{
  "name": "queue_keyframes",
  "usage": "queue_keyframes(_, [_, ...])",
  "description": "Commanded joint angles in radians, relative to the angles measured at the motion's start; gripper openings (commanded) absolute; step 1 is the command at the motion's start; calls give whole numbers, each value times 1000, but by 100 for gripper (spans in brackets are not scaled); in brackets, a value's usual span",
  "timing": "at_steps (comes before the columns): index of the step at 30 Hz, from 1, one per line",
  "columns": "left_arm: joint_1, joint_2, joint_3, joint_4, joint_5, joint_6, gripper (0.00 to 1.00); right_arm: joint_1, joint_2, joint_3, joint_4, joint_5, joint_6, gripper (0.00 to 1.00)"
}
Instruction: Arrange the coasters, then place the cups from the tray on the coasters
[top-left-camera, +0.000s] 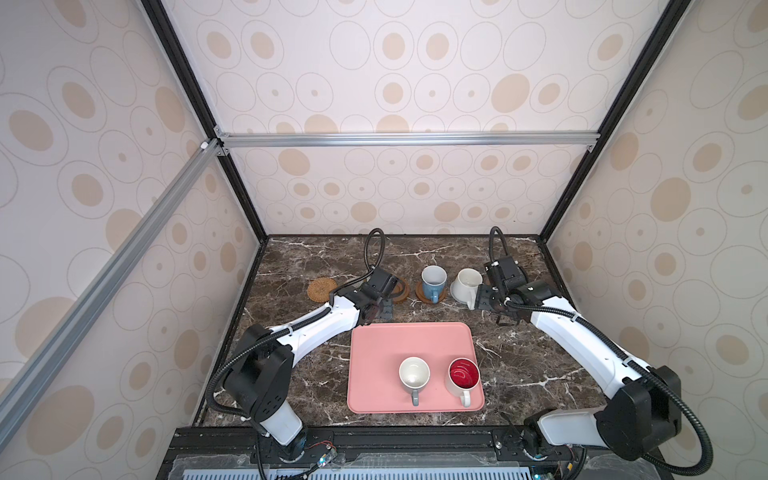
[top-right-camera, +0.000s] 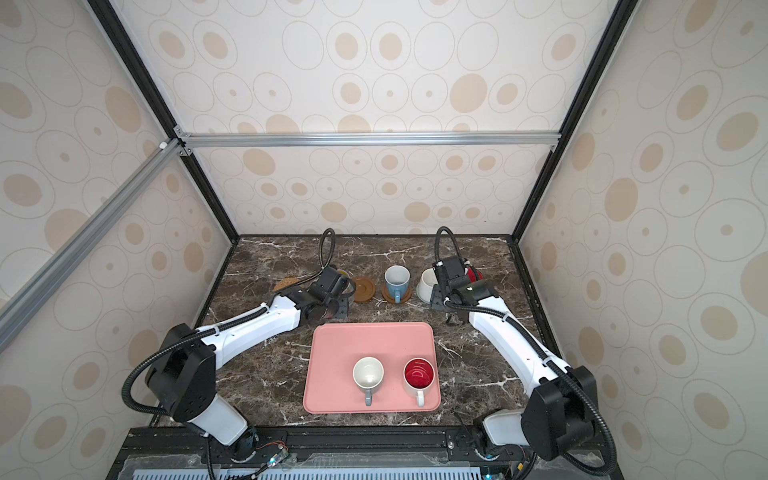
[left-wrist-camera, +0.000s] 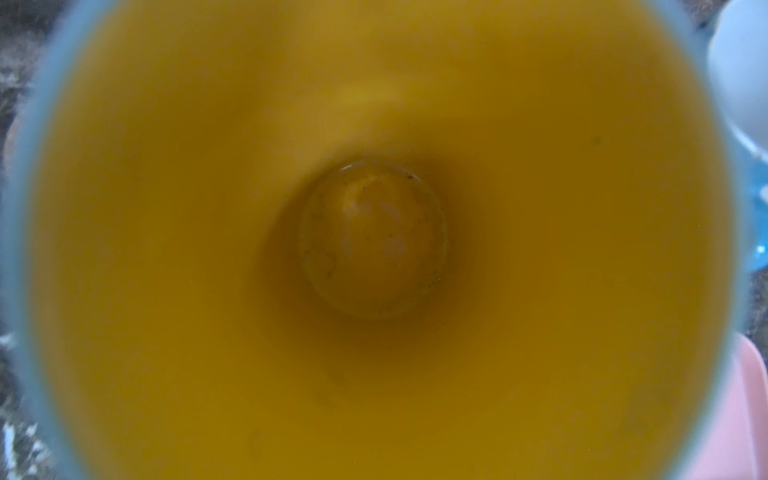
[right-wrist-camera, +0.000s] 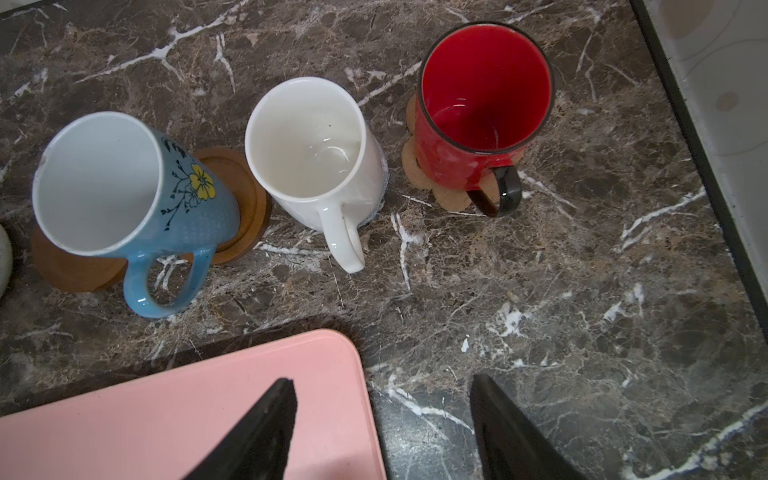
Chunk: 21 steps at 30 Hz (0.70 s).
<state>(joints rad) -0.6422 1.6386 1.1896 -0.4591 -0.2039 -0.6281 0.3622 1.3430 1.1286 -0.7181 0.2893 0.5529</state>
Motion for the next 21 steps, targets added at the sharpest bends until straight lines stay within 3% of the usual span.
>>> queue_keyframes(1, [23,19,105,99,-15,57,15,-8,-35,-19,-24,19,1,70])
queue_keyframes(21, [51,281,372,97,57,108,15,-9,-65,-33,-47,28,12,70])
